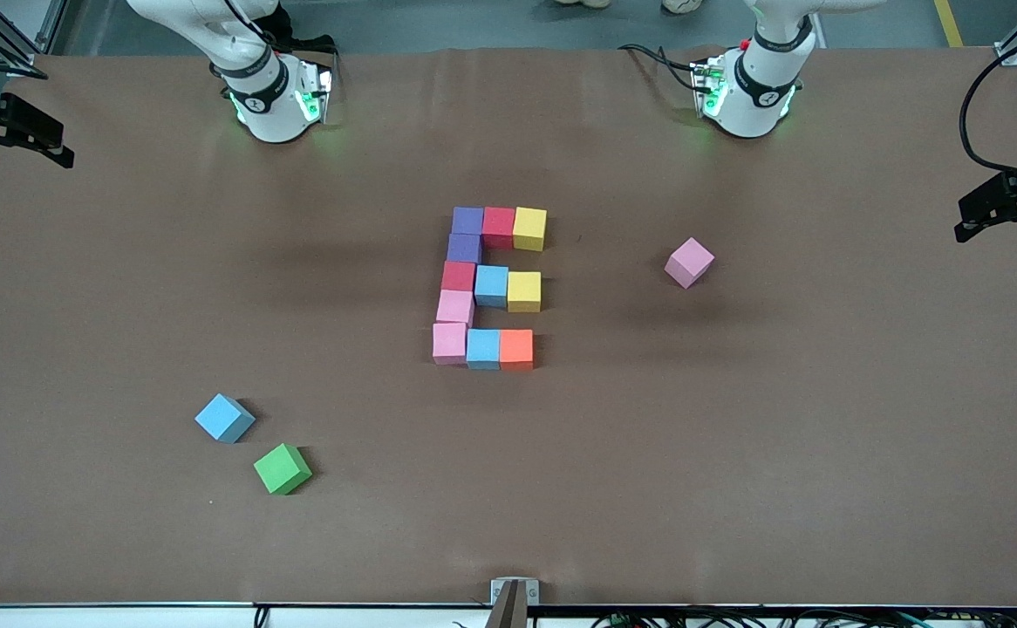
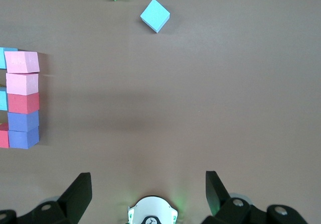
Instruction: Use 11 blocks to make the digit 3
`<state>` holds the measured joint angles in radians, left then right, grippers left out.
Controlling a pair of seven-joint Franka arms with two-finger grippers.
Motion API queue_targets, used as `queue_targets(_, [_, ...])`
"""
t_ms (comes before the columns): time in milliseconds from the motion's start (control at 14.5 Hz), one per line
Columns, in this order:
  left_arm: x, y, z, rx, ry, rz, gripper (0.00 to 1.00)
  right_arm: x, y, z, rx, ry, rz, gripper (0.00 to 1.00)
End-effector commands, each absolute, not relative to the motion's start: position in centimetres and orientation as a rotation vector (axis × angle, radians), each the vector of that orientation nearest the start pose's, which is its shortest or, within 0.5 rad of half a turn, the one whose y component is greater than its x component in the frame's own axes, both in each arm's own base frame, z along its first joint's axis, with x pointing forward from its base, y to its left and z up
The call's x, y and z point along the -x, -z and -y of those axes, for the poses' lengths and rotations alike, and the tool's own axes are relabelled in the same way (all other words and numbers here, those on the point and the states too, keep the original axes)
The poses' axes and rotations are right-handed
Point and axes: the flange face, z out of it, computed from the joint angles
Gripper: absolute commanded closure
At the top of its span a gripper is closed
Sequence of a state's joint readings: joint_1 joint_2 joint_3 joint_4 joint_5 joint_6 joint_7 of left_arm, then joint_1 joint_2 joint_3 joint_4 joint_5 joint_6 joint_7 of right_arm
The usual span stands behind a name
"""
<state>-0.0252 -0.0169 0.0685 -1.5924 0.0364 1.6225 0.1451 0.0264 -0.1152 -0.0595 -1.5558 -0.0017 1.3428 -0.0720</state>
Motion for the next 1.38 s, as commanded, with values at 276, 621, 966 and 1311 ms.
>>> queue_targets(276, [-55.6,-64.9,-0.8,3.12,0.14,-0.123,0.0,-48.7,-67.3,1.6,3.124,-0.146,0.078,0.0])
queue_targets(621, [-55.5,-66.9,0.1,3.126,0.185,-0.038,0.0,-48.7,-67.3,1.5,3.124,-0.146,0.081,0.0])
queue_targets(966, [-55.5,-66.8,-0.3,3.119,0.164,-0.119,0.0,-48.7,-67.3,1.7,3.123,-0.148,0.078,0.0])
queue_targets(1311, [-55.5,-66.5,-0.9,3.122,0.155,-0.112,0.0,-48.8,-67.3,1.5,3.124,-0.146,0.083,0.0])
